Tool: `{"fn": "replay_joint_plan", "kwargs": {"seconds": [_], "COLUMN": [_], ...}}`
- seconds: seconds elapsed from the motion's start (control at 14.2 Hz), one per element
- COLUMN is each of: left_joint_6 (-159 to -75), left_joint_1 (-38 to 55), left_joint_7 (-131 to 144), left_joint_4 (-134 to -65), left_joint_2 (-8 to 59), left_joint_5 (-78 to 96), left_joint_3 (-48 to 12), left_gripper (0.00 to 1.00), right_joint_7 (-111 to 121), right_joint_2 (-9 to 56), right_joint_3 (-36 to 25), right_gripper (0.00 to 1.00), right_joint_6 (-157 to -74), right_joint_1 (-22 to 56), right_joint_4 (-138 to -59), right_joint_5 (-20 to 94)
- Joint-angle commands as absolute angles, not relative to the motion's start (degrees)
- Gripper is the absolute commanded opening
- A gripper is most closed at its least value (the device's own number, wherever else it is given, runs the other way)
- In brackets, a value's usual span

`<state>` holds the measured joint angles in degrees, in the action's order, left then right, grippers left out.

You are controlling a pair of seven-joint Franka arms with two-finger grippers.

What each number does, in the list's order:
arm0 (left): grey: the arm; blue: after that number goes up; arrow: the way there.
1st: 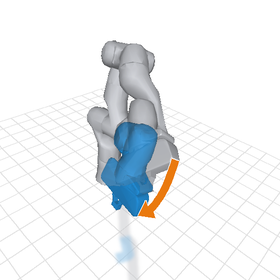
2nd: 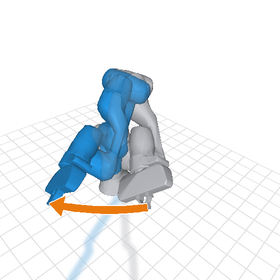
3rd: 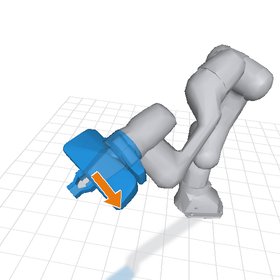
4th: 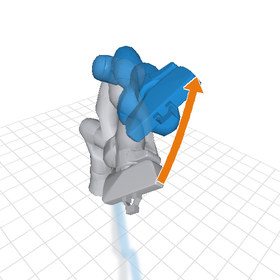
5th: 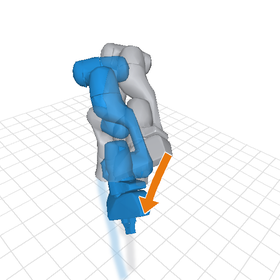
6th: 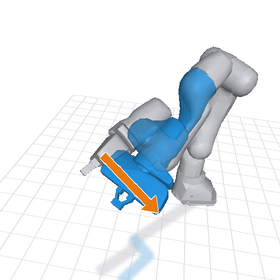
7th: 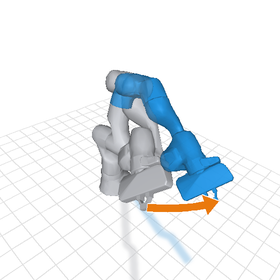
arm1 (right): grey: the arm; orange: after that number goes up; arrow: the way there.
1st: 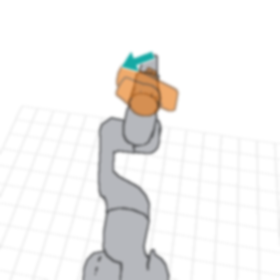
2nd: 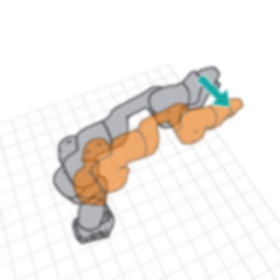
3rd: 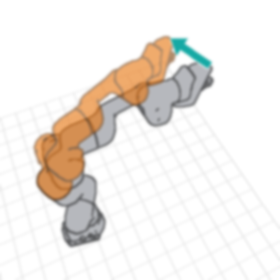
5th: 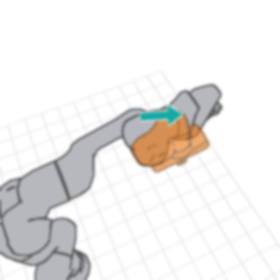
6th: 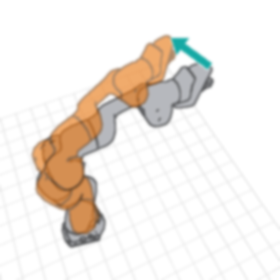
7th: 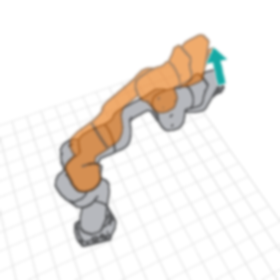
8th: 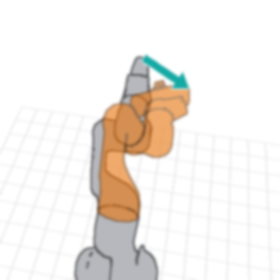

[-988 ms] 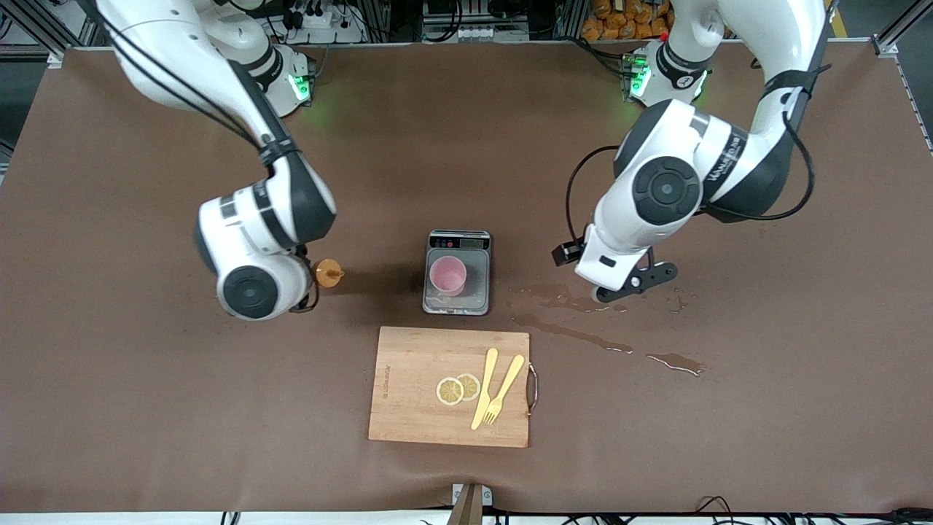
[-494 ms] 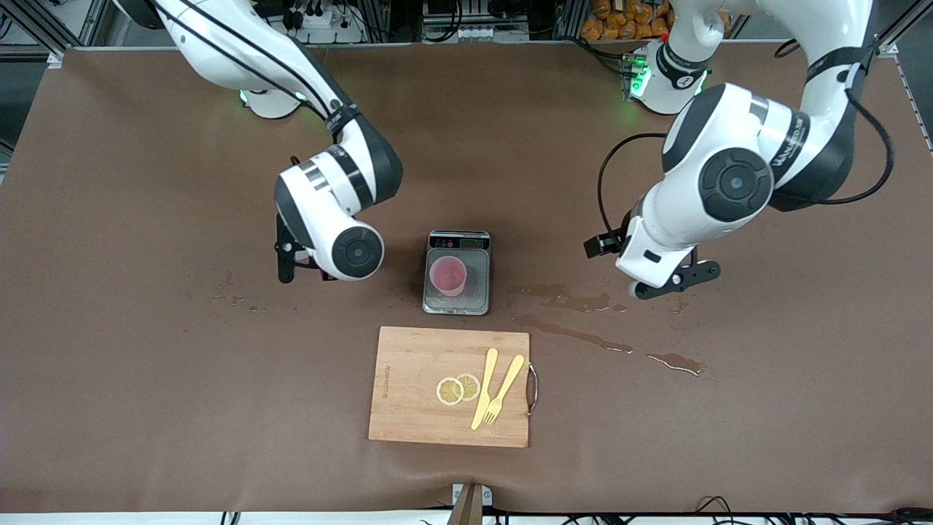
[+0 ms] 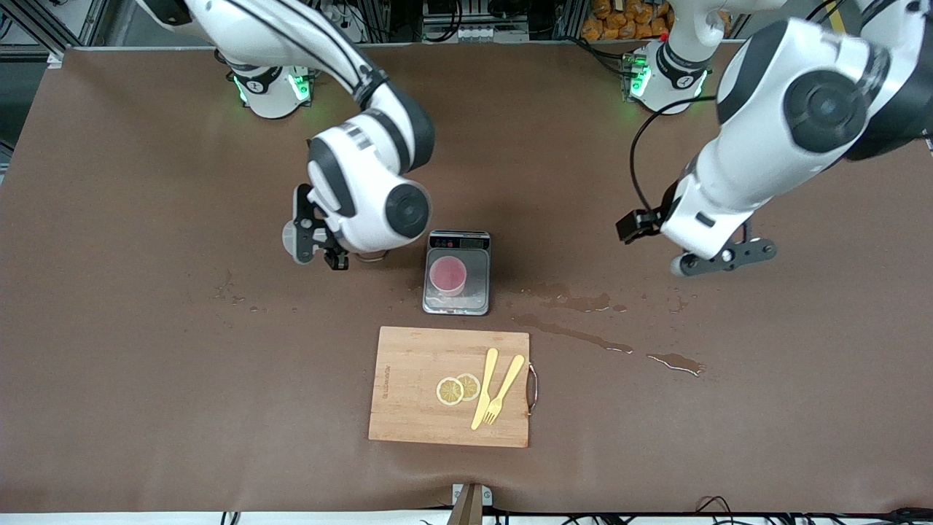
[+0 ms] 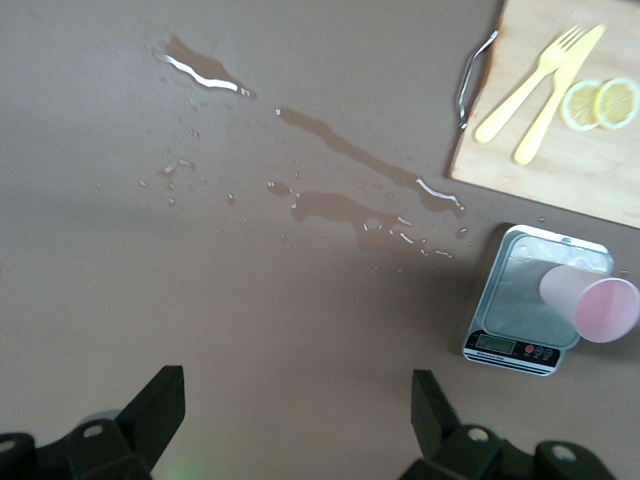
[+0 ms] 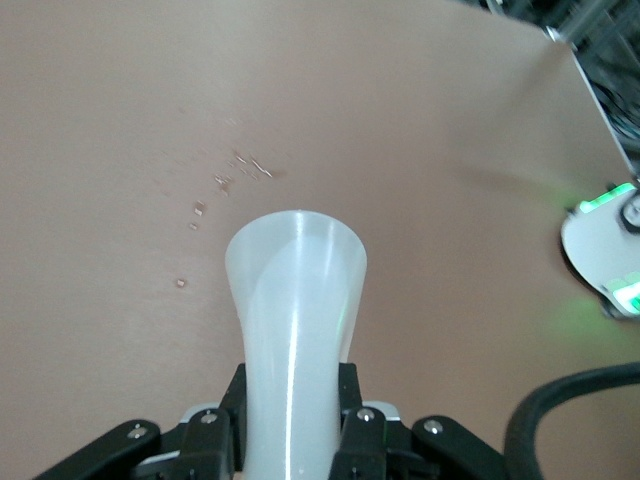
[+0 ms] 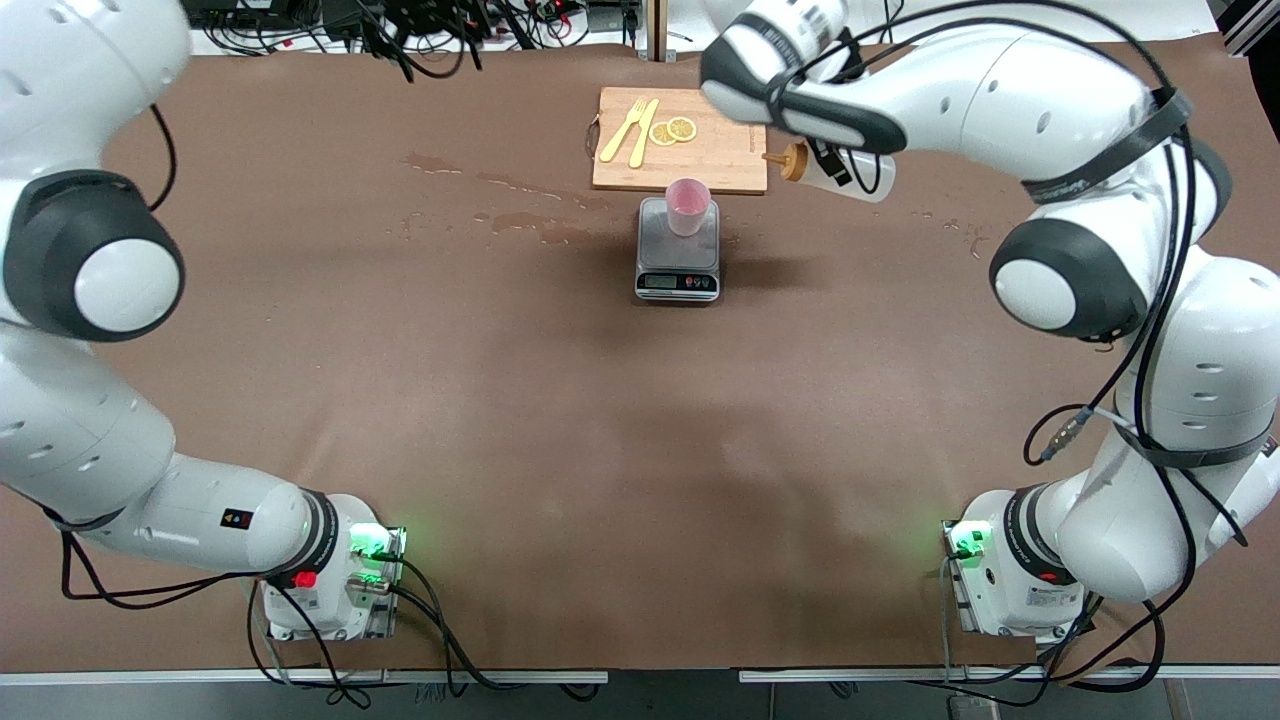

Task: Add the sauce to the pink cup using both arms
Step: 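Tilt the bottle over the pink cup with the right gripper to pour sauce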

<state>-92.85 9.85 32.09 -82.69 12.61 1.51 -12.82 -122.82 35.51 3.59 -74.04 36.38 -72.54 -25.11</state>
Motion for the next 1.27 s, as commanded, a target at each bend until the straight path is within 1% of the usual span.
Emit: {"fn": "replay_joint_plan", "kwargs": {"seconds": [0.0, 0.21, 0.35, 0.42, 0.49, 0.63, 0.85, 0.92, 1.13, 1.2], "left_joint_6": [-92.29, -90.27, -89.30, -89.21, -88.77, -88.51, -88.42, -88.33, -86.67, -86.66], "left_joint_1": [8.09, 6.86, 5.45, 5.45, 5.80, 6.42, 8.95, 9.23, 9.66, 10.19], "left_joint_7": [27.52, 20.68, 16.72, 15.39, 13.73, 9.43, 1.60, 1.41, 1.93, 2.02], "left_joint_4": [-84.81, -84.99, -84.99, -85.34, -86.56, -90.85, -92.37, -92.20, -91.41, -91.06], "left_joint_2": [8.97, 7.13, 6.77, 6.33, 5.20, 0.99, -1.14, -1.23, -1.32, -1.32], "left_joint_5": [1.67, -1.21, -1.58, -1.67, -1.67, -1.67, -1.50, -1.49, -1.06, -0.97], "left_joint_3": [-13.10, -12.57, -12.57, -12.39, -11.35, -9.58, -4.67, -3.96, -2.73, -1.94], "left_gripper": [1.00, 1.00, 1.00, 1.00, 1.00, 1.00, 1.00, 1.00, 1.00, 1.00], "right_joint_7": [-123.66, -122.53, -120.77, -119.37, -117.01, -114.79, -114.52, -114.43, -114.26, -112.78], "right_joint_2": [38.05, 40.25, 41.13, 41.13, 41.39, 41.66, 41.84, 41.84, 41.84, 42.53], "right_joint_3": [3.08, 3.16, 3.08, 3.08, 2.90, 2.64, 2.55, 2.55, 2.55, 2.55], "right_gripper": [0.33, 0.32, 0.30, 0.26, 0.20, 0.11, 0.06, 0.01, 0.00, 0.00], "right_joint_6": [-69.62, -67.51, -67.32, -67.50, -67.50, -68.72, -69.43, -69.69, -69.88, -69.09], "right_joint_1": [39.11, 39.46, 39.47, 38.94, 38.33, 36.57, 36.30, 36.30, 36.91, 37.35], "right_joint_4": [-70.22, -70.49, -70.05, -69.44, -67.43, -64.44, -63.02, -62.93, -63.45, -63.63], "right_joint_5": [-31.72, -35.85, -37.96, -38.40, -38.84, -39.29, -39.64, -39.81, -40.77, -43.30]}}
